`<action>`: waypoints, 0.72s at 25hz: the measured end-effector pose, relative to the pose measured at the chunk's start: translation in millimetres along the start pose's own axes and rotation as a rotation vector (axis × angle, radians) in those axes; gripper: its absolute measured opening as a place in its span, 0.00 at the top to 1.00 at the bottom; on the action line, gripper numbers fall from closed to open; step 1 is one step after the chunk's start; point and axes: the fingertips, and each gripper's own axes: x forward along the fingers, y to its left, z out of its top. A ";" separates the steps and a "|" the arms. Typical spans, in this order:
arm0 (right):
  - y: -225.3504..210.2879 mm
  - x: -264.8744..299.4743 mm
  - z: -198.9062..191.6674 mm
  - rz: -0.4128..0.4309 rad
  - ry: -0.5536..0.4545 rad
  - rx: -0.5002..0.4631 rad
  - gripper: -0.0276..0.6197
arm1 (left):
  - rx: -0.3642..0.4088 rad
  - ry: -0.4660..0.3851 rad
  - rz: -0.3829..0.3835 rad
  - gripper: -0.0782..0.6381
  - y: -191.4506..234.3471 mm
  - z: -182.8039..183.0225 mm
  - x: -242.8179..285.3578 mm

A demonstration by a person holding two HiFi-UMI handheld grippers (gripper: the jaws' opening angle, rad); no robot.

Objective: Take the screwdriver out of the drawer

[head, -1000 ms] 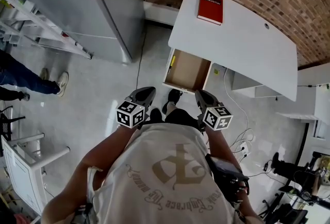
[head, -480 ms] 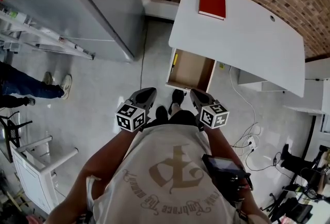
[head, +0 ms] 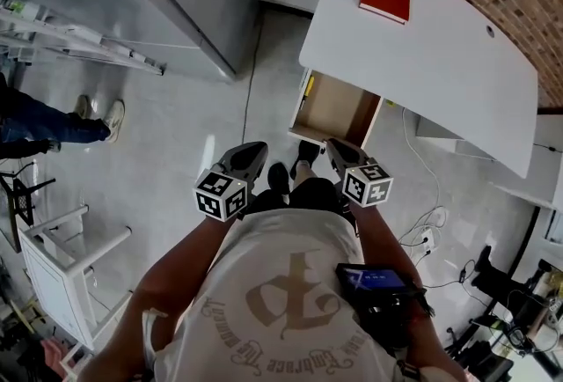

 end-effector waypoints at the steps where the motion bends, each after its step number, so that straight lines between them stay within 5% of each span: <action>1: -1.6 5.4 0.2 0.002 0.004 0.002 0.95 | -0.006 0.002 0.005 0.88 2.5 -0.9 0.4; 18: -48.1 69.1 -7.9 0.008 0.051 0.068 0.95 | -0.029 0.076 0.029 0.88 12.6 -19.9 35.2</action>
